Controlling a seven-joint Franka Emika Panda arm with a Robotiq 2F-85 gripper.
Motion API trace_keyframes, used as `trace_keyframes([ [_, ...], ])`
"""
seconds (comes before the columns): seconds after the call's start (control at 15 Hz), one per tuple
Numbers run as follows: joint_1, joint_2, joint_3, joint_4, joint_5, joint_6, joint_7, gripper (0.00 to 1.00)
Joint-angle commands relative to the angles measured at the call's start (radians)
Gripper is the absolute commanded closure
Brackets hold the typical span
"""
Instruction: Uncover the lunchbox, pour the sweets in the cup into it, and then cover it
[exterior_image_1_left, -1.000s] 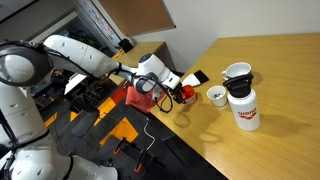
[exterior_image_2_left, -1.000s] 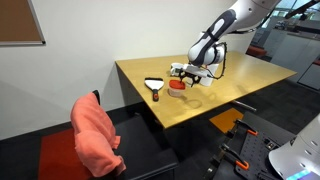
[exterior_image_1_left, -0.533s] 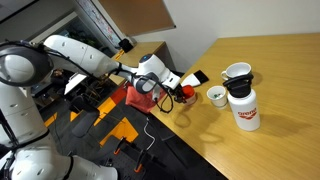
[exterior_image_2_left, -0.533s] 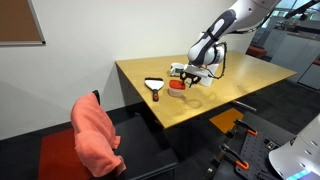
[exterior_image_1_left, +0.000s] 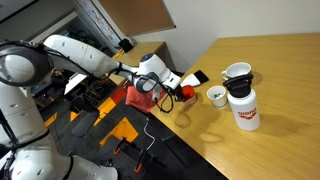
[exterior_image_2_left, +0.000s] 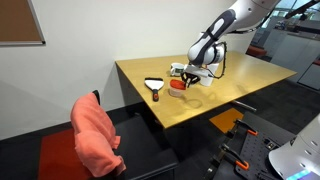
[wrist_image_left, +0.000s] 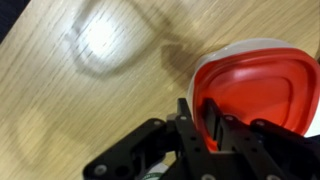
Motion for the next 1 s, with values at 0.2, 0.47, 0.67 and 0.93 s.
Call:
trace_keyframes([
  [0.2, 0.014, 0.02, -0.005, 0.051, 0.024, -0.056, -0.019, 0.93],
  [0.47, 0.038, 0.003, -0.024, 0.04, 0.01, -0.054, -0.002, 0.98],
  [0.67, 0.075, -0.026, -0.056, 0.009, -0.012, -0.04, 0.015, 0.98],
  [0.93, 0.135, -0.064, -0.12, -0.021, -0.047, -0.03, 0.036, 0.98],
])
